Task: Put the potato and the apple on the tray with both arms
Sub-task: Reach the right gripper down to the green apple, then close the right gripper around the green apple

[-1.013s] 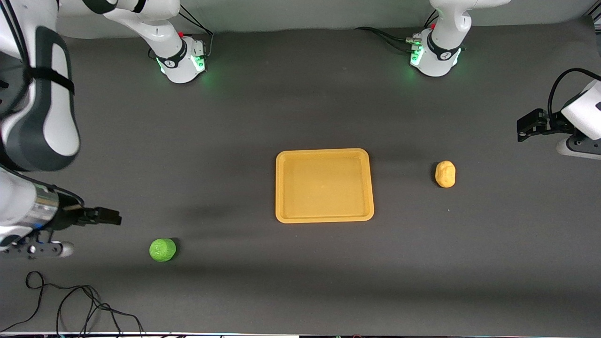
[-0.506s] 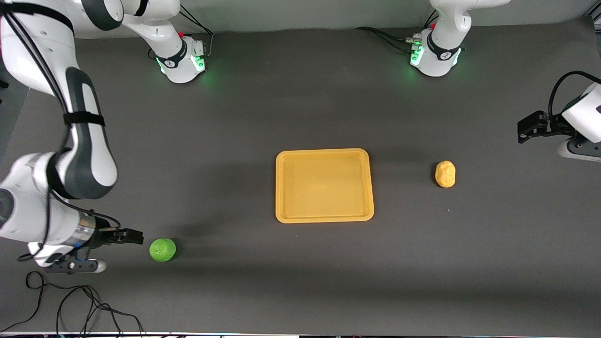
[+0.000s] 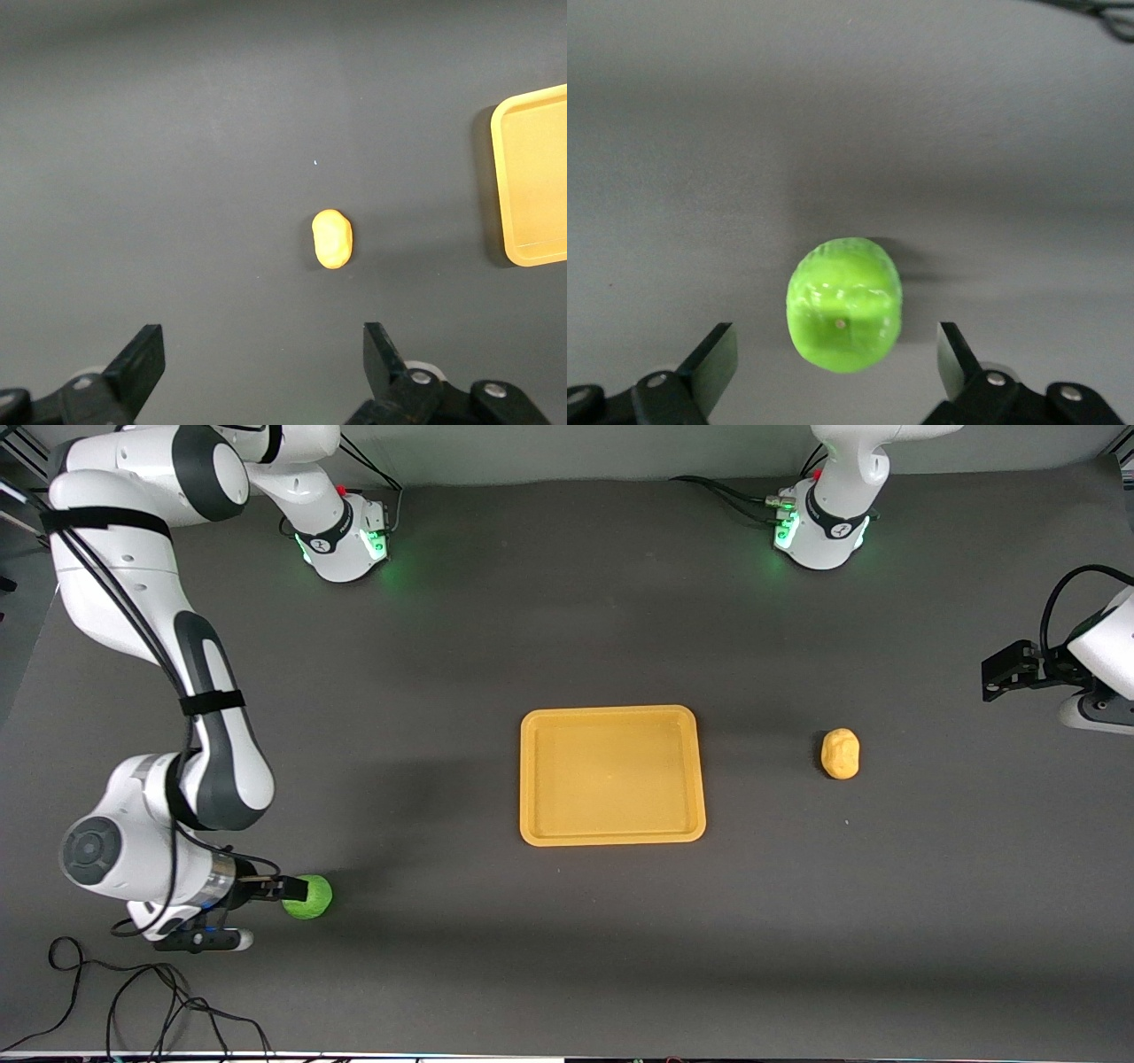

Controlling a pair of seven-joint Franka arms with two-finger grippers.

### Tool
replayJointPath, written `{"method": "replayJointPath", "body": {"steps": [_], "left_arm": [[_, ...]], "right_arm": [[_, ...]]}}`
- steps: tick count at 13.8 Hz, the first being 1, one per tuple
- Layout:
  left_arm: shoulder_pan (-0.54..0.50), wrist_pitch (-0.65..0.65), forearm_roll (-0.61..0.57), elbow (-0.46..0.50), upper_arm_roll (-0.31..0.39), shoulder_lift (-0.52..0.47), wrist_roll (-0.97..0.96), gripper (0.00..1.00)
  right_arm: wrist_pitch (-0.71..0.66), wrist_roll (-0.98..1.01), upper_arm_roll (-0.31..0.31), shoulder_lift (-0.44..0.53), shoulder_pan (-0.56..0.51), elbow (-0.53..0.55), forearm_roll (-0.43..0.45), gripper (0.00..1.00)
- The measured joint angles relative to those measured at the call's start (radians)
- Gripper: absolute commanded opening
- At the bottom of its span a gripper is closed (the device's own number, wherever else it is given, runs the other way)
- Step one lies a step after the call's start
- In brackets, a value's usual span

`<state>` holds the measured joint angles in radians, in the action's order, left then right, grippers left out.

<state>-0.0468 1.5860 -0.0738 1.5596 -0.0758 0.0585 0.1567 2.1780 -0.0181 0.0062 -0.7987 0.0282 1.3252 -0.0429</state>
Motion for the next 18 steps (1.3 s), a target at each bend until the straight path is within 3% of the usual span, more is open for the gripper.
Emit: {"method": "replayJointPath", "body": {"steps": [8, 18], "left_arm": [[0.003, 0.02, 0.016, -0.002, -0.011, 0.009, 0.0, 1.0], [0.005, 0.016, 0.02, -0.059, -0.014, 0.021, -0.001, 1.0]], "right_arm": [[0.118, -0.004, 0.0, -0.052, 0.012, 0.036, -0.003, 1.0], [0.122, -0.004, -0.002, -0.071, 0.01, 0.052, -0.003, 1.0]]}}
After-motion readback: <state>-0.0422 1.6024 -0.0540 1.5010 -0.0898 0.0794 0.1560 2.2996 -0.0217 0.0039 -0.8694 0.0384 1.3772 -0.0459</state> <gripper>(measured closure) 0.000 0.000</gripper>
